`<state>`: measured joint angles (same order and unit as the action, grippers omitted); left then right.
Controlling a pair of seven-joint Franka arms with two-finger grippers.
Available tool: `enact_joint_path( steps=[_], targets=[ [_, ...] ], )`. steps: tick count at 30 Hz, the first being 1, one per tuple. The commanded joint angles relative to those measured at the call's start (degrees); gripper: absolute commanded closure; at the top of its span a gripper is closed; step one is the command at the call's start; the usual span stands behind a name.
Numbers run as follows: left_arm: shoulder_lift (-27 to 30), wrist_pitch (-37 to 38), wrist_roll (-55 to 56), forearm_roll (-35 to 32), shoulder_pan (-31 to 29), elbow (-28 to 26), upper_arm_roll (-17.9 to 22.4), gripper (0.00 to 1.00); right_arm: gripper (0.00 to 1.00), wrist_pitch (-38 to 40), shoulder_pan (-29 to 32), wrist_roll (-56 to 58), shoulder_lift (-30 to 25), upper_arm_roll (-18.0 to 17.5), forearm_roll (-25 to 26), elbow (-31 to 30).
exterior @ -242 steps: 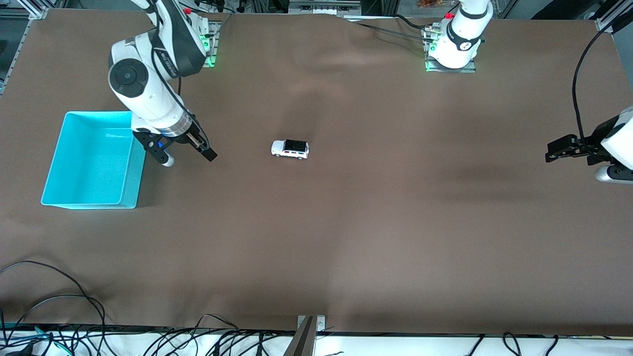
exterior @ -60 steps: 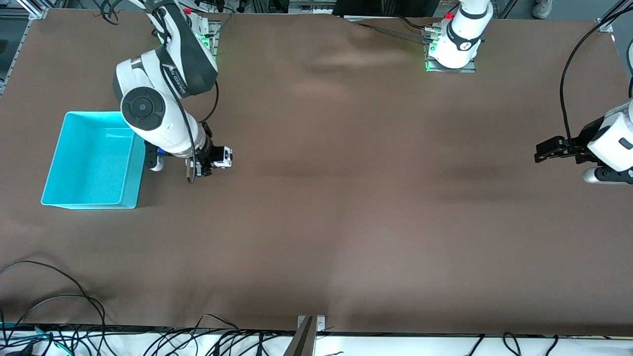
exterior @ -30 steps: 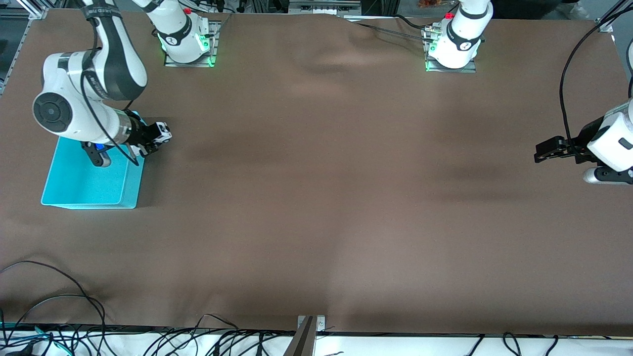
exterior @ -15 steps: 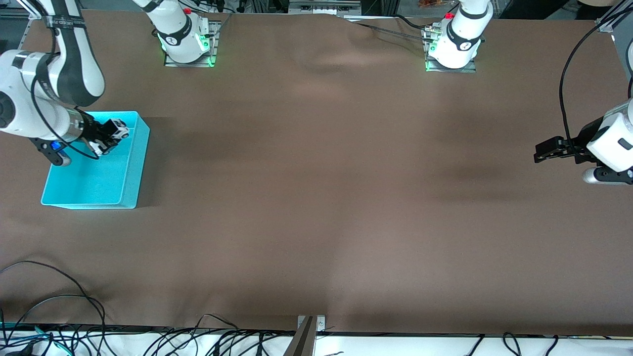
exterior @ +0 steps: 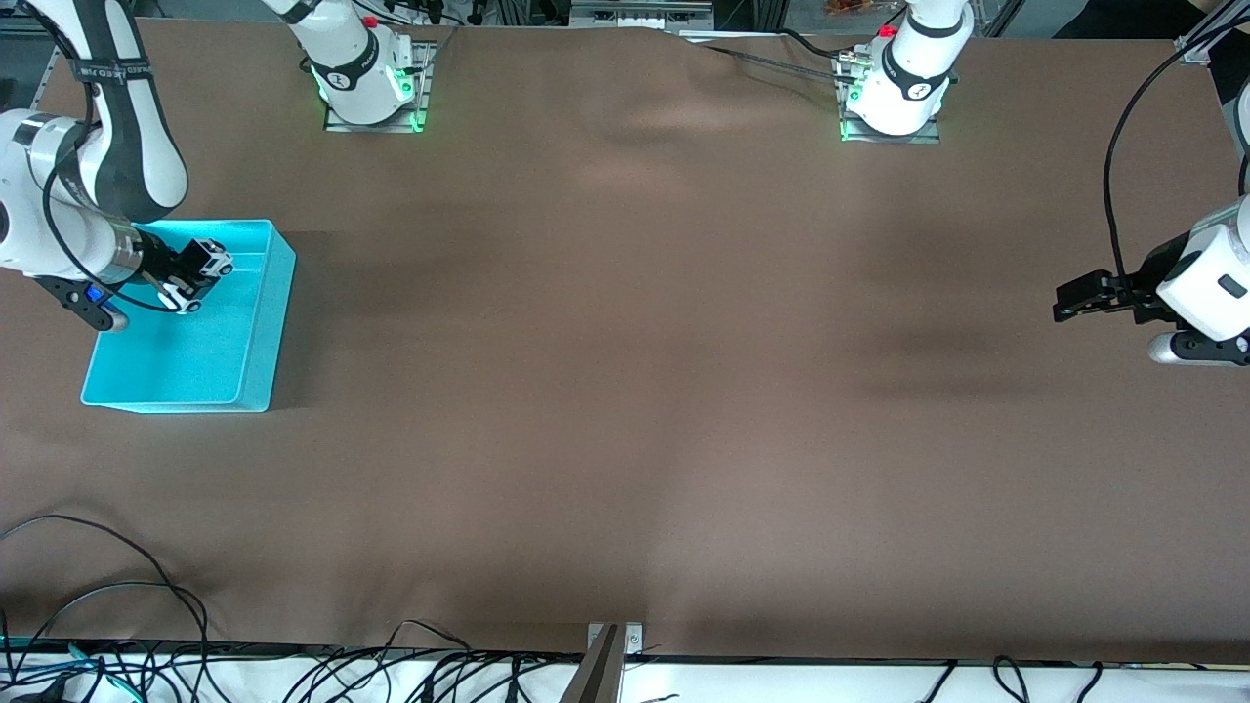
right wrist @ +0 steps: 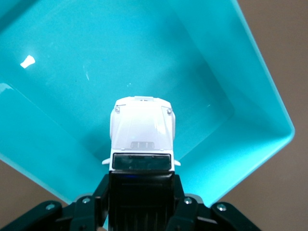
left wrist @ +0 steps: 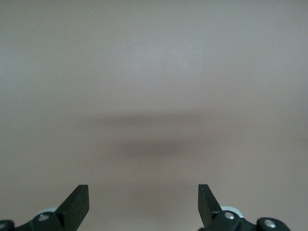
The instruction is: Wind and store white jeep toy
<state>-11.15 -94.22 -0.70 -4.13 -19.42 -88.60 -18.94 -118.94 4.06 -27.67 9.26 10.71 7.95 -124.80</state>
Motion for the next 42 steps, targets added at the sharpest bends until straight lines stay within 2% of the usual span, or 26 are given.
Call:
enact_joint_path(
  steps=[1, 10, 18, 25, 33, 37, 38, 40, 41, 42],
  targets=[
    [0.25, 0.09, 0.26, 0.79, -0.36, -0.34, -0.31, 0.00, 1.00, -0.85, 1.38, 5.87, -0.04, 0.54, 0.93, -0.71],
    [0.25, 0.18, 0.53, 0.79, -0.27, -0.52, -0.39, 0.00, 1.00, -4.19, 2.09, 9.91, 1.19, 1.77, 1.01, -1.85],
    [0.34, 0.36, 1.67, 0.79, -0.18, -0.52, -0.48, 0.00, 1.00, -9.98, 5.07, 13.17, 5.32, 1.77, 2.33, -2.99],
    [0.34, 0.36, 1.67, 0.79, -0.18, -0.52, -0.48, 0.00, 1.00, -12.27, 7.01, 20.20, 6.82, 1.77, 2.33, -4.57],
    [0.25, 0.36, 1.67, 0.79, -0.18, -0.52, -0.66, 0.00, 1.00, -17.46, 8.59, 22.05, 9.19, 1.77, 2.42, -6.24],
    [0.25, 0.36, 1.67, 0.79, -0.18, -0.52, -0.66, 0.00, 1.00, -17.46, 9.30, 22.49, 9.72, 1.77, 2.33, -6.42],
    [0.25, 0.36, 1.67, 0.70, -0.18, -0.52, -0.66, 0.00, 0.96, -17.37, 9.30, 22.49, 9.89, 1.77, 2.33, -6.33],
    [0.25, 0.36, 1.67, 0.70, -0.18, -0.52, -0.66, 0.00, 0.69, -17.20, 9.30, 22.40, 9.98, 1.77, 2.42, -6.42],
    [0.25, 0.36, 1.67, 0.79, -0.18, -0.52, -0.66, 0.00, 0.48, -16.94, 9.30, 22.40, 9.98, 1.69, 2.42, -6.42],
    [0.25, 0.36, 1.67, 0.79, -0.18, -0.52, -0.66, 0.00, 0.21, -16.67, 9.30, 22.40, 9.72, 1.51, 2.42, -6.51]
  ],
)
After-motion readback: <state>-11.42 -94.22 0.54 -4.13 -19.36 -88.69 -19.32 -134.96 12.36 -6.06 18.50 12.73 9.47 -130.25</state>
